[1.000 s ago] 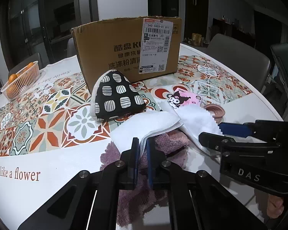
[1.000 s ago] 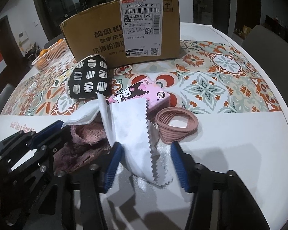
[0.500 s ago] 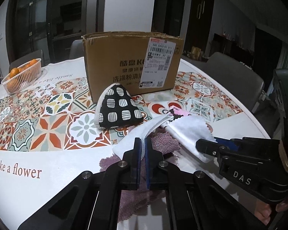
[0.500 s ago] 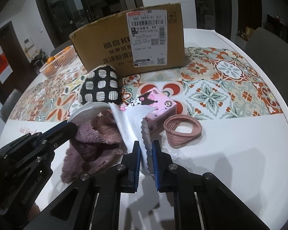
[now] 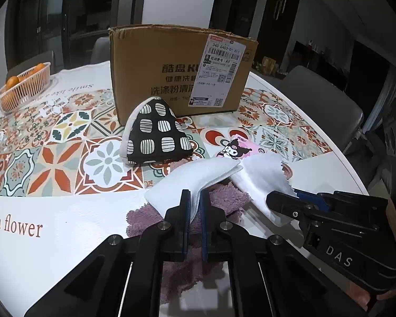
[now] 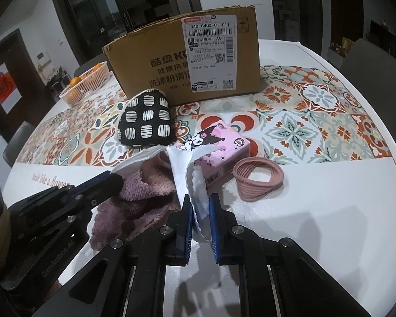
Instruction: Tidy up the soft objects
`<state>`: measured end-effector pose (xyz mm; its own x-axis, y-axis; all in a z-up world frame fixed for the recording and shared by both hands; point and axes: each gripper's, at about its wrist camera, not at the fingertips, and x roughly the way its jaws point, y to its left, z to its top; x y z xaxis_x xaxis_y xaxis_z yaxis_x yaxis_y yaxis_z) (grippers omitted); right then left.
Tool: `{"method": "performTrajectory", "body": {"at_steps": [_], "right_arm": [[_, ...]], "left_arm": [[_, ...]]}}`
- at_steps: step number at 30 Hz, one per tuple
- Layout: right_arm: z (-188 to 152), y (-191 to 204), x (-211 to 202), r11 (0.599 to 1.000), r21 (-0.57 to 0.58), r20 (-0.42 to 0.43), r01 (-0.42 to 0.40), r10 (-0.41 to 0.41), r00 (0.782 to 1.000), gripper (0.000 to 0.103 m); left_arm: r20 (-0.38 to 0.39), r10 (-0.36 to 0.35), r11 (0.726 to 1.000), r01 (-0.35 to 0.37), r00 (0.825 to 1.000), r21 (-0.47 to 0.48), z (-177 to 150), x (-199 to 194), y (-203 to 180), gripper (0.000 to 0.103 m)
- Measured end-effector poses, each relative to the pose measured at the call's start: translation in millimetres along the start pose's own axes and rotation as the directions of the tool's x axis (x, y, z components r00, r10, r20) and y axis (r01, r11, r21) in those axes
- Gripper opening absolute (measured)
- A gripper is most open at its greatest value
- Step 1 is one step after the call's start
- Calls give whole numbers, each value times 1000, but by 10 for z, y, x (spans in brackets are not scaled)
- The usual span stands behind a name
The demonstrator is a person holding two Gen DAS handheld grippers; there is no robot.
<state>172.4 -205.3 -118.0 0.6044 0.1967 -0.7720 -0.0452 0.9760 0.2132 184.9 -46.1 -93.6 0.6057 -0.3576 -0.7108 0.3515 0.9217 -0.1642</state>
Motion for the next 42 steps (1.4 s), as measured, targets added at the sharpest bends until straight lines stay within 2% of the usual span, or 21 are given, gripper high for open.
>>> {"method": "performTrajectory", "body": {"at_steps": [8,15,19,32,42], "right_arm": [[24,4,6,1000,3,0,0,0,1000,14],[42,5,25,1000,0,2,-2,2,1000,14],[49,10,20,1000,3,7,0,0,1000,14],[96,3,-211,1000,26,77,-11,9,997,13],[174,77,-478,1000,19,153,-22,18,988,13]], "left_arm": [[-2,-26,999,26,1000,-29,67,31,26,9],[7,-27,1000,27,1000,-9,148,75,12,9],[12,-19,1000,19,1000,1,156,93,-1,5],[103,1,1000,-3,995,21,218,-219,-76,5],[200,5,1000,-9,980,20,327,-573,-125,5]]}}
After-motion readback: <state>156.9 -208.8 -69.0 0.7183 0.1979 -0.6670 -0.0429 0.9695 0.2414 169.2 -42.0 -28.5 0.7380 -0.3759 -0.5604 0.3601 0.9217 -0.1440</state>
